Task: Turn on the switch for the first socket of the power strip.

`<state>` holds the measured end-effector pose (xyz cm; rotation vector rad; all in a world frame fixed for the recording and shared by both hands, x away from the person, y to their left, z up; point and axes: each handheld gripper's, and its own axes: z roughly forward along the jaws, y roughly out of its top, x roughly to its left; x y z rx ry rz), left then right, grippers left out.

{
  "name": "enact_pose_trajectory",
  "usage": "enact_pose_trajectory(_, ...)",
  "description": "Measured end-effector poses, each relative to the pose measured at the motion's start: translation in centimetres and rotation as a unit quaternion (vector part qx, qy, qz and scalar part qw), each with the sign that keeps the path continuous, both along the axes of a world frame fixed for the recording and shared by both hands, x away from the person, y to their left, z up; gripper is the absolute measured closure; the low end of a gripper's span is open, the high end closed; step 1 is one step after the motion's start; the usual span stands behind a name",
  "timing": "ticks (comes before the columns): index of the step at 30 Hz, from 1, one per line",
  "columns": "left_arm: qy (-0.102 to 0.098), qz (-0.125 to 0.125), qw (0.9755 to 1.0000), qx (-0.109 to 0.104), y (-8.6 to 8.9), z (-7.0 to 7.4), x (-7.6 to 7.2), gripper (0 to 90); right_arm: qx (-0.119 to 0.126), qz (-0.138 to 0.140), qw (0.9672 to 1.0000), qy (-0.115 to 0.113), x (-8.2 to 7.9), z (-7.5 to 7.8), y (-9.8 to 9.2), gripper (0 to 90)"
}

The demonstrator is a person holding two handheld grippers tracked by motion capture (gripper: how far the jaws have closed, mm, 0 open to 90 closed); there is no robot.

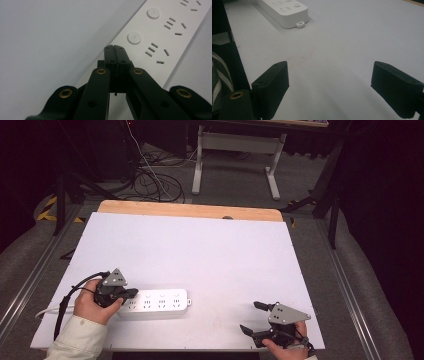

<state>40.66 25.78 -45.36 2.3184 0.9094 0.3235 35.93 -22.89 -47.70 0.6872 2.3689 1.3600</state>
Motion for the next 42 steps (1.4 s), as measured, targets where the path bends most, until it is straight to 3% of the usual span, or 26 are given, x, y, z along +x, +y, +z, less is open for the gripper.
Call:
enact_pose_trajectory(8, 0.001, 0.004, 1.0000, 0.004, -0.2, 0.0, -0.1, 90.0, -0.001, 0.002, 1.0000, 0.002, 0.0, 0.0, 0.1, 14.9)
enact_pose_trajectory(14, -0.001, 0.010, 0.9999, -0.011, 0.0, -0.3, -0.1, 90.0, -0.002, 0.002, 1.0000, 0.003, 0.0, -0.1, 0.1, 14.9)
enact_pose_trajectory(18, -0.001, 0.009, 1.0000, -0.003, -0.3, -0.3, -0.1, 90.0, -0.001, 0.003, 1.0000, 0.001, 0.0, 0.0, 0.1, 14.9)
enact_pose_trajectory(27, -0.001, 0.014, 0.9996, -0.023, -0.1, -0.3, -0.2, 90.0, -0.001, 0.005, 1.0000, 0.003, -0.1, -0.1, -0.1, 14.9)
enact_pose_trajectory(30, 0.007, 0.007, 0.9994, -0.032, 0.4, 0.0, 0.0, 90.0, -0.001, 0.004, 1.0000, 0.004, 0.0, -0.1, -0.1, 14.9)
enact_pose_trajectory(35, -0.002, 0.010, 0.9989, -0.046, 0.7, 0.7, -0.4, 90.0, -0.003, 0.005, 1.0000, 0.004, 0.1, -0.1, 0.0, 14.9)
enact_pose_trajectory(42, -0.018, 0.005, 0.9992, -0.035, 0.4, 1.9, -1.1, 90.0, -0.002, 0.003, 1.0000, 0.004, 0.1, -0.2, -0.1, 14.9)
